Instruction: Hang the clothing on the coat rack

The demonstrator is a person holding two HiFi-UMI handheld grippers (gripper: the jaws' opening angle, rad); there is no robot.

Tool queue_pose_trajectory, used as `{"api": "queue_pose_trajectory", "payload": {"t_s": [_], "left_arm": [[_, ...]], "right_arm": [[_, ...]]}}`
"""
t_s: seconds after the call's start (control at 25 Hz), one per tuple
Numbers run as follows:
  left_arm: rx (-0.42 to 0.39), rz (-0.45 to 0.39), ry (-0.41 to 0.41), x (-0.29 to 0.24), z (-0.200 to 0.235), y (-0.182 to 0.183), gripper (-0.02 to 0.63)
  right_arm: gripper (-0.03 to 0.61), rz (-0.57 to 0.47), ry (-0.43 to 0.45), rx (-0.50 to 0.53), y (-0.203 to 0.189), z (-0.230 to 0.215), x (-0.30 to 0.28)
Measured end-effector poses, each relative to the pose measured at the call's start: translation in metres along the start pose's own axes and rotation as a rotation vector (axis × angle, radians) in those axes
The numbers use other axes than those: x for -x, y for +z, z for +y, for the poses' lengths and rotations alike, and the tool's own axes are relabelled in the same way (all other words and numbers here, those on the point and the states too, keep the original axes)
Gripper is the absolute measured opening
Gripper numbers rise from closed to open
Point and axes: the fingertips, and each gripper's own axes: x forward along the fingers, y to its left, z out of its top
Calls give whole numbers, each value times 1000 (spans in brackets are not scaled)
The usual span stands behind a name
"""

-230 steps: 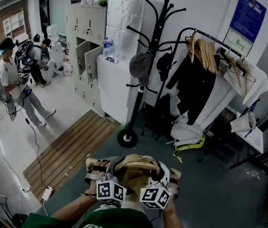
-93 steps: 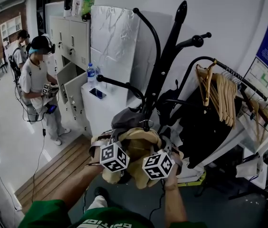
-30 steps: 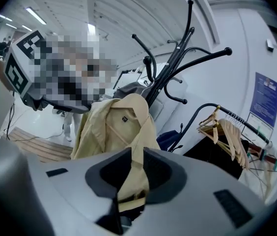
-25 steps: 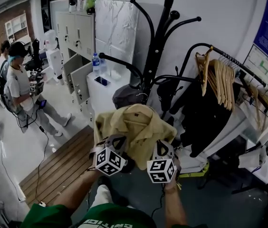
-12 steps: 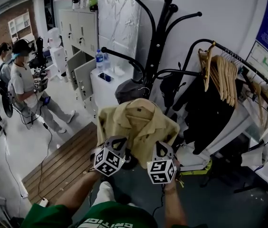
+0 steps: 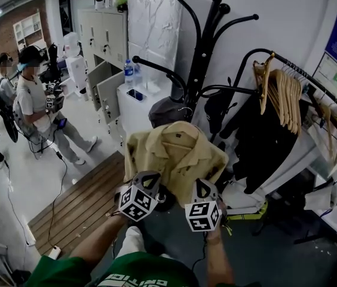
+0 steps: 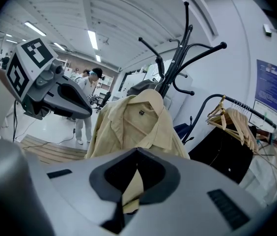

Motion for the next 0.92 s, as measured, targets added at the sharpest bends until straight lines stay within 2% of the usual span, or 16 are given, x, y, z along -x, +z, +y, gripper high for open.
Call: {"api": "queue_pose_trajectory", "payload": {"t_s": [0.92], "left_arm": [[6, -2, 4, 0, 5, -5, 5]], "right_arm": [[8, 5, -6, 37, 4, 3, -7]]}}
